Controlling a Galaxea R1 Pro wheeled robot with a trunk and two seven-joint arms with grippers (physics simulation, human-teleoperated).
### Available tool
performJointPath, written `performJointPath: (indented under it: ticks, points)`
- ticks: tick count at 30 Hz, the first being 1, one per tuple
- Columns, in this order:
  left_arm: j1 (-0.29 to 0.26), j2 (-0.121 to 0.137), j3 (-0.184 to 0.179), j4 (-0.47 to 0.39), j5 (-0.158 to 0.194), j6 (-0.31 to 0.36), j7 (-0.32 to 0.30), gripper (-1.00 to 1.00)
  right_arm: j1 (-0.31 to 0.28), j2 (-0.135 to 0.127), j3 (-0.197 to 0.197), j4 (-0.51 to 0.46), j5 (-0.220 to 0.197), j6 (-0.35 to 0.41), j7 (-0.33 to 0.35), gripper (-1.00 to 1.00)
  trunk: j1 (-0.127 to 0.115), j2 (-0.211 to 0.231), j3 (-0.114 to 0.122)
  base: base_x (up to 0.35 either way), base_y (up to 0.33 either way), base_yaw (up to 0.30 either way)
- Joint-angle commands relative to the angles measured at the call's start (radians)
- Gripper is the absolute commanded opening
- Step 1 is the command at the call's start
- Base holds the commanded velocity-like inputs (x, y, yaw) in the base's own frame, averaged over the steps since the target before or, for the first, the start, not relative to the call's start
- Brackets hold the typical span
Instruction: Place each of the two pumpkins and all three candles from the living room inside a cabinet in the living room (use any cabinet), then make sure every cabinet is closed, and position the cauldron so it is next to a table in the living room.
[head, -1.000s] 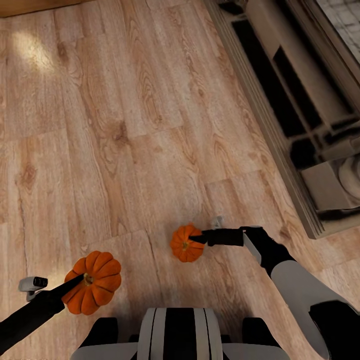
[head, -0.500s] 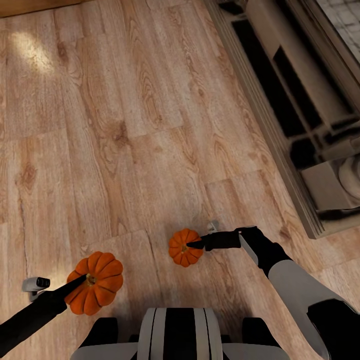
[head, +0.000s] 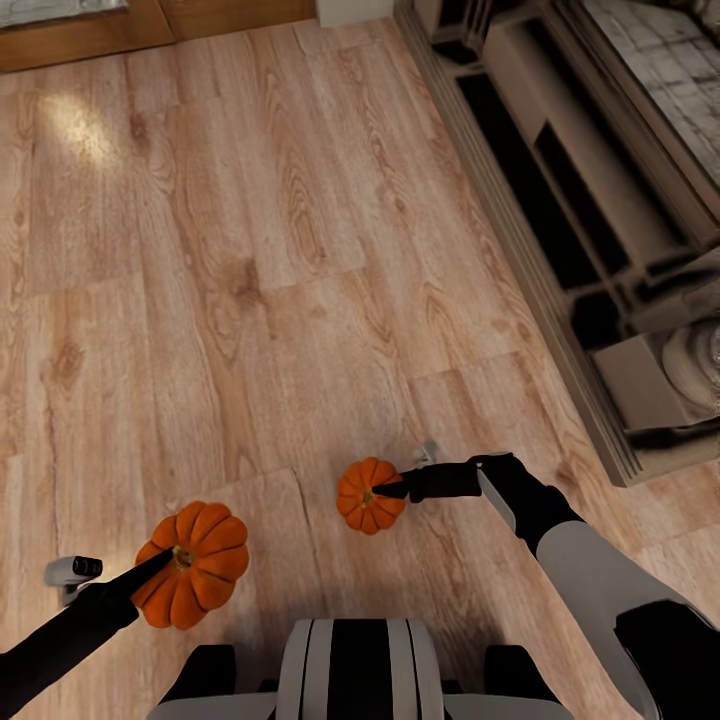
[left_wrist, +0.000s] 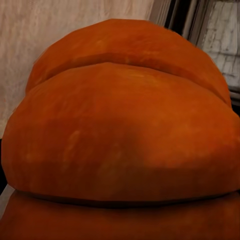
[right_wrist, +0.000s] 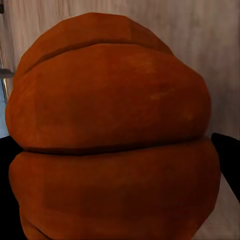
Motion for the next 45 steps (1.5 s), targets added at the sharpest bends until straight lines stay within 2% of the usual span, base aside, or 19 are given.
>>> performJointPath:
  ticks: [1, 5, 8, 10, 11, 12, 14, 15, 17, 18, 19, 20, 22, 25, 28, 32, 37, 41, 45]
  points:
    - [0.0, 0.0, 0.0, 0.0, 0.002, 0.006, -0.001, -1.0, 0.0, -0.001, 0.006, -0.001, -0.009, 0.008, -0.002, -1.0, -0.001, 0.0, 0.004, 0.0, 0.0, 0.0]
    - [0.0, -0.004, -0.004, -0.001, 0.002, 0.006, 0.007, -1.0, 0.001, -0.004, -0.002, -0.026, -0.01, 0.009, -0.005, -1.0, -0.002, 0.001, 0.019, 0.0, 0.0, 0.0]
    - [0.0, -0.023, -0.007, -0.01, 0.002, -0.006, 0.004, -1.0, 0.036, -0.013, -0.012, -0.167, -0.016, 0.04, -0.01, -1.0, -0.004, 0.002, 0.031, 0.0, 0.0, 0.0]
    - [0.0, -0.036, -0.01, -0.013, 0.001, -0.031, 0.008, -1.0, 0.13, -0.021, -0.038, -0.367, -0.019, 0.127, -0.013, -1.0, -0.005, 0.002, 0.038, 0.0, 0.0, 0.0]
    - [0.0, -0.042, -0.011, -0.014, -0.002, -0.038, 0.01, -1.0, 0.186, -0.023, -0.068, -0.499, -0.018, 0.173, -0.015, -1.0, -0.005, 0.002, 0.042, 0.0, 0.0, 0.0]
    - [0.0, -0.044, -0.011, -0.014, -0.004, -0.041, 0.011, -1.0, 0.218, -0.024, -0.087, -0.569, -0.017, 0.193, -0.017, -1.0, -0.005, 0.003, 0.046, 0.0, 0.0, 0.0]
    - [0.0, -0.05, -0.009, -0.015, -0.006, -0.055, 0.007, -1.0, 0.364, -0.026, -0.166, -0.812, -0.009, 0.248, -0.05, -1.0, -0.006, 0.003, 0.054, 0.0, 0.0, 0.0]
    - [0.001, -0.052, -0.008, -0.016, -0.004, -0.065, 0.003, -1.0, 0.43, -0.027, -0.205, -0.895, -0.003, 0.26, -0.079, -1.0, -0.007, 0.003, 0.058, 0.0, 0.0, 0.0]
    - [0.01, -0.057, -0.005, -0.016, 0.0, -0.085, -0.003, -1.0, 0.53, -0.028, -0.27, -0.984, 0.002, 0.26, -0.118, -1.0, -0.008, 0.004, 0.065, 0.0, 0.0, 0.0]
    - [0.012, -0.059, -0.005, -0.016, 0.001, -0.088, -0.004, -1.0, 0.548, -0.028, -0.281, -0.996, 0.003, 0.252, -0.123, -1.0, -0.008, 0.004, 0.069, 0.0, 0.0, 0.0]
    - [0.016, -0.064, -0.005, -0.015, 0.001, -0.095, -0.001, -1.0, 0.586, -0.037, -0.31, -1.02, 0.004, 0.21, -0.133, -1.0, -0.009, 0.004, 0.073, 0.0, 0.0, 0.0]
    - [0.016, -0.065, -0.005, -0.014, -0.001, -0.096, 0.001, -1.0, 0.593, -0.045, -0.324, -1.025, 0.005, 0.197, -0.134, -1.0, -0.009, 0.005, 0.077, 0.0, 0.0, 0.0]
    - [0.018, -0.067, -0.006, -0.013, -0.006, -0.091, 0.006, -1.0, 0.614, -0.081, -0.388, -1.037, 0.005, 0.166, -0.139, -1.0, -0.01, 0.005, 0.085, 0.0, 0.0, 0.0]
    - [0.019, -0.068, -0.008, -0.012, -0.009, -0.088, 0.011, -1.0, 0.626, -0.103, -0.431, -1.043, 0.006, 0.151, -0.14, -1.0, -0.011, 0.006, 0.096, 0.0, 0.0, 0.0]
    - [0.02, -0.069, -0.013, -0.011, -0.01, -0.086, 0.031, -1.0, 0.631, -0.11, -0.447, -1.044, 0.006, 0.149, -0.14, -1.0, -0.013, 0.006, 0.108, 0.0, 0.0, -0.036]
    - [0.02, -0.069, -0.037, -0.011, -0.011, -0.085, 0.057, -1.0, 0.634, -0.114, -0.481, -1.045, 0.006, 0.173, -0.14, -1.0, -0.014, 0.007, 0.125, 0.0, 0.0, -0.199]
    - [0.02, -0.069, -0.049, -0.01, -0.008, -0.085, 0.124, -1.0, 0.623, -0.111, -0.488, -1.045, 0.006, 0.248, -0.141, -1.0, -0.016, 0.008, 0.144, 0.0, 0.0, -0.272]
    - [0.02, -0.072, -0.051, -0.008, -0.008, -0.087, 0.141, -1.0, 0.624, -0.108, -0.484, -1.045, 0.006, 0.267, -0.143, -1.0, -0.016, 0.008, 0.146, 0.071, 0.0, -0.288]
    - [0.02, -0.09, -0.057, -0.011, -0.009, -0.092, 0.145, -1.0, 0.623, -0.108, -0.483, -1.045, 0.006, 0.271, -0.143, -1.0, -0.016, 0.008, 0.15, 0.109, 0.0, -0.291]
